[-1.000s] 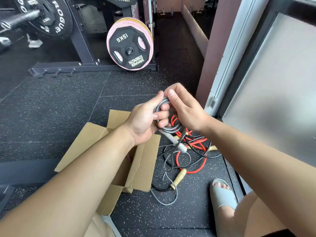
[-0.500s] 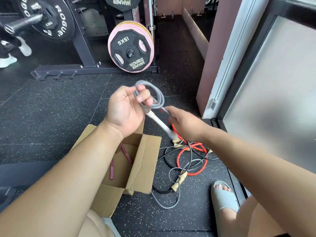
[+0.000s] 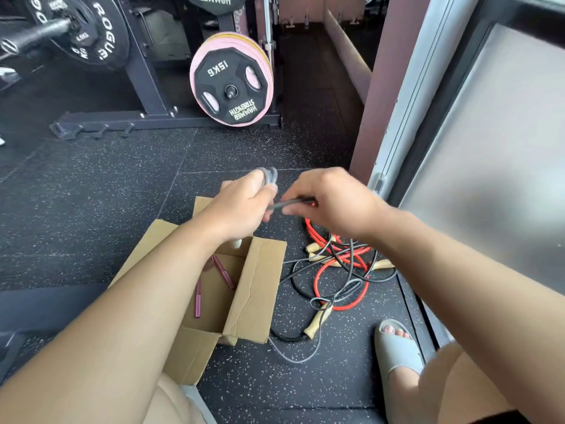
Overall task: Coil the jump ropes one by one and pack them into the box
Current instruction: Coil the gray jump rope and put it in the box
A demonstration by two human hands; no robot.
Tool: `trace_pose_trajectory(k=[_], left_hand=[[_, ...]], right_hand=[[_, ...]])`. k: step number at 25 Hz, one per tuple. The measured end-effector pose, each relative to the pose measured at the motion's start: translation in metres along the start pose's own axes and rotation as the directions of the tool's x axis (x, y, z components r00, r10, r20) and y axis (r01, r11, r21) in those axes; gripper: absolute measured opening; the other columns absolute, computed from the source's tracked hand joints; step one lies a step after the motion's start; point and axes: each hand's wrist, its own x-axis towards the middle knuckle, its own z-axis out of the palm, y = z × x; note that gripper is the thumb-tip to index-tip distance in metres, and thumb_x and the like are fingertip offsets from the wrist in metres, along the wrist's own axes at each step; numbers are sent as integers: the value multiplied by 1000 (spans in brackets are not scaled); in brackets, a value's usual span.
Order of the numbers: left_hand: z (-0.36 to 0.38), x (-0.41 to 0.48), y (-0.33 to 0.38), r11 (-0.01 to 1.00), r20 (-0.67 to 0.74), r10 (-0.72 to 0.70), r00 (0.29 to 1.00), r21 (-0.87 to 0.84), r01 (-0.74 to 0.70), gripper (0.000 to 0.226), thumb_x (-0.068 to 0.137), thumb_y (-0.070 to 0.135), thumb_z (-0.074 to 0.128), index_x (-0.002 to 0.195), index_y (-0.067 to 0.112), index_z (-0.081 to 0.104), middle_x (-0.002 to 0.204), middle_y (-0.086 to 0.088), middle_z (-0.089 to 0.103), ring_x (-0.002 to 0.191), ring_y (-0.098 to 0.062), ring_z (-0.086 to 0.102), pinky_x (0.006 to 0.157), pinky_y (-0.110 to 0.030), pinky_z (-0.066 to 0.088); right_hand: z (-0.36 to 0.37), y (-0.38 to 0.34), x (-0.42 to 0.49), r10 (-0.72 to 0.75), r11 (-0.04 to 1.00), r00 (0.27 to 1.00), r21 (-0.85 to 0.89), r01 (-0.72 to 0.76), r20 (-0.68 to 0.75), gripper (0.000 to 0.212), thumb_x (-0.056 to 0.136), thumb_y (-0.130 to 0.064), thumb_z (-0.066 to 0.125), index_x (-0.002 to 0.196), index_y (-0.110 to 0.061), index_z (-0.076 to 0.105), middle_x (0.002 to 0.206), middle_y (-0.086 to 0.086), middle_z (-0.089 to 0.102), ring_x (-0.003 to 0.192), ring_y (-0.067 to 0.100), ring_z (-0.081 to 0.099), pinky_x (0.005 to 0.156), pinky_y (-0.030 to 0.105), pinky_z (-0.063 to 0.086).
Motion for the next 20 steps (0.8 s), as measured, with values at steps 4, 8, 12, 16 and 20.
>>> trace_pose_trajectory(k=[4,8,12,16,20], left_hand=[[2,-4,12,871,276,94,957,-489,56,34,98,37,44,80,11,54,46,4,40,44,-18,43,58,-35,45],[6,-9,18,643,376,171,910,-743,186,34,100,36,42,82,9,52,39,8,30,34,-11,35,63,-33,43],[8,-11,18,442,387,196,901,-855,271,32,101,35,40,79,14,51,37,13,30,35,-7,34,70,-27,42],[6,-16,22,347,389,180,903,-885,312,30,98,33,46,78,12,54,38,12,36,40,-5,39,49,-16,28],[3,-17,28,385,365,114,924,-873,297,19,90,22,56,79,7,54,46,6,48,47,-8,50,51,-16,43]], right_hand=[[-23,19,-6,225,884,974,426,-194,-23,27,77,-35,84,87,-12,73,72,5,66,64,11,52,62,32,42],[-8,15,-12,224,685,971,696,-215,79,26,91,-28,69,112,-12,69,85,-4,71,70,17,57,65,32,48],[-2,4,-15,201,576,966,778,-252,165,14,92,-21,61,105,-16,65,78,-9,68,64,13,53,55,27,43],[-4,5,-11,193,521,956,802,-291,222,26,84,-17,70,105,-4,62,88,1,68,83,12,62,79,26,52],[2,9,-9,203,522,945,789,-326,256,39,87,-25,69,106,9,63,93,15,66,87,23,57,83,43,43]])
